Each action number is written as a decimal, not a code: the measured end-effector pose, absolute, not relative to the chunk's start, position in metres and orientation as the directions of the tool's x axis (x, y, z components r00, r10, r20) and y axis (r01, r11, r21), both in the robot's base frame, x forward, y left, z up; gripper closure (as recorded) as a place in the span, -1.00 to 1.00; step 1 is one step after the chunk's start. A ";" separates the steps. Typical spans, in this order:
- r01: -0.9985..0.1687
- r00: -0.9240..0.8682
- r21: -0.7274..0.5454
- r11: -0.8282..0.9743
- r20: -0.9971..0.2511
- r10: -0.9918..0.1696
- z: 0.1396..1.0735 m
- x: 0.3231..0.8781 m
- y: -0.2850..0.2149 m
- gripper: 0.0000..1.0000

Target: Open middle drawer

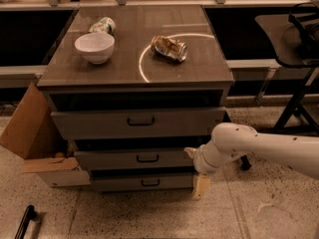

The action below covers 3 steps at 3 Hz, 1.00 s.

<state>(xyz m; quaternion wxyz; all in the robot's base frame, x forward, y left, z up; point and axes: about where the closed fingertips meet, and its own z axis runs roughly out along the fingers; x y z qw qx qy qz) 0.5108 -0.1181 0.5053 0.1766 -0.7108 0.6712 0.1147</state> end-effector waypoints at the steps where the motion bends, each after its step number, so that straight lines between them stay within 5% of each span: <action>1: -0.992 0.096 -0.111 -0.056 -0.395 -0.914 0.489 0.535 -0.119 -1.00; 3: -0.989 0.111 -0.137 -0.064 -0.374 -0.921 0.465 0.571 -0.114 -1.00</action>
Offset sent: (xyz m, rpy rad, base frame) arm 0.0710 0.0046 -0.0444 -0.0311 -0.0502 0.0307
